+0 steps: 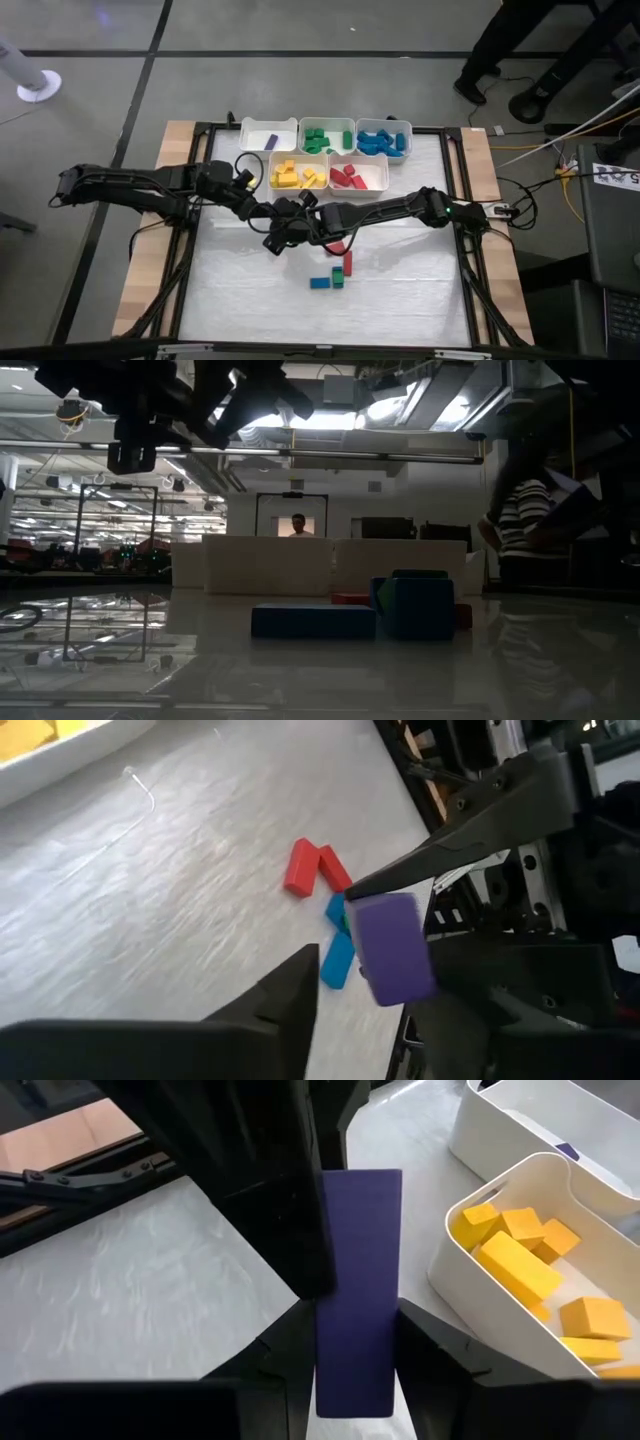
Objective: Sort blocks
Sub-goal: Put the violet block into the top left bin
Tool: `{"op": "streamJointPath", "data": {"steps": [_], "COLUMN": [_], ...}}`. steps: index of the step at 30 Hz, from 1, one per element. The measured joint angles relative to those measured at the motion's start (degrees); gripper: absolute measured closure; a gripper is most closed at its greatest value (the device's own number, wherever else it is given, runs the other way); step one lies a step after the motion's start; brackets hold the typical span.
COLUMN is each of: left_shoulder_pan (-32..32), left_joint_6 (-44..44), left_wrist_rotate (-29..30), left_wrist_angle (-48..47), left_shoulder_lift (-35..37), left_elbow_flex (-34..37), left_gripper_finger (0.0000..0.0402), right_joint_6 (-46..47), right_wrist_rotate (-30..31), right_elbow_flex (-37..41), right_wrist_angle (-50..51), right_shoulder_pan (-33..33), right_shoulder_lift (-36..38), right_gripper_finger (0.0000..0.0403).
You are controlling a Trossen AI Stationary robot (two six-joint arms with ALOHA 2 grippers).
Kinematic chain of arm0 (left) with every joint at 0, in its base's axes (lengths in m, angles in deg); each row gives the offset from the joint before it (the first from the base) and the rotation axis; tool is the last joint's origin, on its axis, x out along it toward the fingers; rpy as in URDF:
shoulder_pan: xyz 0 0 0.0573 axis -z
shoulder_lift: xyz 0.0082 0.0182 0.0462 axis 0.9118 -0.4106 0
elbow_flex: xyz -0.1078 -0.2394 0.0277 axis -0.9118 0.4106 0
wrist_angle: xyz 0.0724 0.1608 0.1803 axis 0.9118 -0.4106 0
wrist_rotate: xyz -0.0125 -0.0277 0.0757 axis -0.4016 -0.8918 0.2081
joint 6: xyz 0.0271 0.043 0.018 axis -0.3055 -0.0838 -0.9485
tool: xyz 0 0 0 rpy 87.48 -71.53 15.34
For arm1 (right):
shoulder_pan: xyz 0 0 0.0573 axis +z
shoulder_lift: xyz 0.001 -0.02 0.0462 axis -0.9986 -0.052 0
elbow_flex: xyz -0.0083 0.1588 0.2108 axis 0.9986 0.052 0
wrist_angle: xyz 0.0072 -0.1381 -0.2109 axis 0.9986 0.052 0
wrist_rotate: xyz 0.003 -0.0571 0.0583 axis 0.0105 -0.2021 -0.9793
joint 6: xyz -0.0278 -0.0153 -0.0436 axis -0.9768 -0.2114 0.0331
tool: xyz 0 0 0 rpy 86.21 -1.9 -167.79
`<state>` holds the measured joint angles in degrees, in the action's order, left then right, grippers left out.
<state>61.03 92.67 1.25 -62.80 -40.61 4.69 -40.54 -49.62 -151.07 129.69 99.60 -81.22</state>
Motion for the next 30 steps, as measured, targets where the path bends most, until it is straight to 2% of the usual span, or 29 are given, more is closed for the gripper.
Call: {"op": "streamJointPath", "data": {"steps": [5,12,24,30], "left_shoulder_pan": [0.0,-0.02,-0.02,-0.02], "left_joint_6": [-0.62,-1.23,-1.44,-1.82], "left_wrist_rotate": [0.11,0.62,0.58,0.69], "left_wrist_angle": [0.23,2.82,3.07,2.53], "left_shoulder_lift": [0.01,-0.01,-0.01,-0.01], "left_elbow_flex": [0.0,0.07,0.11,0.11], "left_gripper_finger": [0.0313,0.0361,0.036,0.0361], "right_joint_6": [-0.02,0.02,0.05,0.02], "right_wrist_rotate": [-0.02,0.59,-0.14,-1.01], "right_elbow_flex": [0.0,0.0,0.0,0.0], "right_wrist_angle": [0.04,0.62,0.74,0.25], "right_shoulder_pan": [-0.02,0.04,0.0,0.0], "right_shoulder_lift": [0.0,0.11,0.13,0.13], "right_gripper_finger": [0.0279,0.0279,0.0276,0.0223]}}
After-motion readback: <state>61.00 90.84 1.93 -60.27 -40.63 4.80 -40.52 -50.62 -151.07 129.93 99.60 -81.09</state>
